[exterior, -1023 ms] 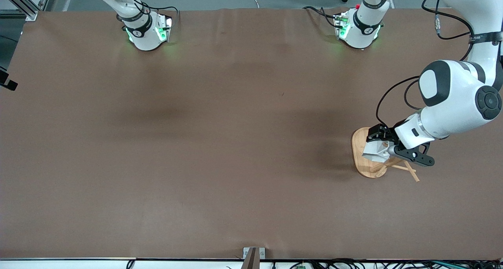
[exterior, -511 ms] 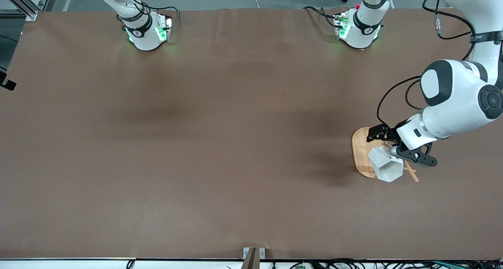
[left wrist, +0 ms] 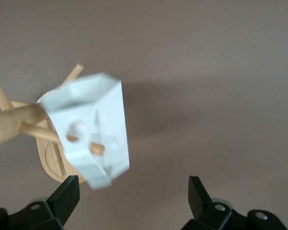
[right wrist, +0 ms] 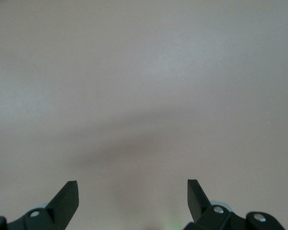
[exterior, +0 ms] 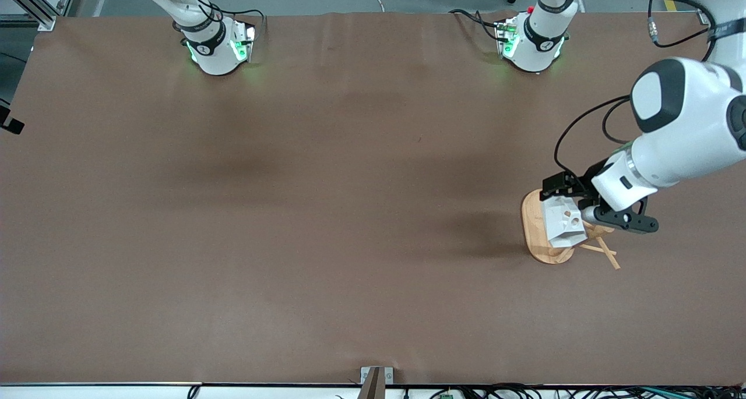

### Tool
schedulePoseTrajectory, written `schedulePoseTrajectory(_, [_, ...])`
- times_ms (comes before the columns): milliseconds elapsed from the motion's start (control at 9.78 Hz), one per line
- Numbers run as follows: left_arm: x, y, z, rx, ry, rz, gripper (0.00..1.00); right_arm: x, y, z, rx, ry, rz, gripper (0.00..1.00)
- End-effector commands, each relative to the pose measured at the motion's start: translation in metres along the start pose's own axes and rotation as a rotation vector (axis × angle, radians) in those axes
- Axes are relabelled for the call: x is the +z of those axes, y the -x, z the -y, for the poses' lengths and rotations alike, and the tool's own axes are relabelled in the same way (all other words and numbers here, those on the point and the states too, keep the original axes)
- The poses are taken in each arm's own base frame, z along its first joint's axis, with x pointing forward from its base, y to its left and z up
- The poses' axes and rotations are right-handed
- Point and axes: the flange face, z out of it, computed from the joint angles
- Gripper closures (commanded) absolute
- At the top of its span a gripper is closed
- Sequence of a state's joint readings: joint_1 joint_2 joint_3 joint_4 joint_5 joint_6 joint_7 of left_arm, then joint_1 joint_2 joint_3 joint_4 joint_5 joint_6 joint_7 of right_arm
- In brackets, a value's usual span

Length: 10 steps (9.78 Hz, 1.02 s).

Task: Hang cup on rack

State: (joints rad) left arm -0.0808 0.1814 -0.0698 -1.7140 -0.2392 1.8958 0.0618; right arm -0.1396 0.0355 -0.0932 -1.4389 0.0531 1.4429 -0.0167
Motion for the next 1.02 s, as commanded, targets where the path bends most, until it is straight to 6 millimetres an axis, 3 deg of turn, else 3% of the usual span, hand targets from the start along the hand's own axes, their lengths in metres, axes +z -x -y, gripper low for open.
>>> schedulePoseTrajectory(0, [-0.023,0.019,-0.008,-0.015,-0.013,0.042,0.00,0.000,0.007,-0.002,0.013,-0.015,-0.004,0.00])
schedulePoseTrajectory(307, [-0.057,0.037,-0.011,0.019,-0.088,0.034,0.00,0.000,0.007,-0.002,0.013,-0.015,-0.004,0.00])
schedulePoseTrajectory(614, [-0.098,0.054,0.015,0.069,-0.198,-0.001,0.00,0.001,0.007,-0.002,0.013,-0.015,-0.001,0.00])
schedulePoseTrajectory(920, [-0.134,0.078,0.015,0.042,-0.252,0.025,0.00,0.001,0.007,-0.002,0.013,-0.015,-0.001,0.00])
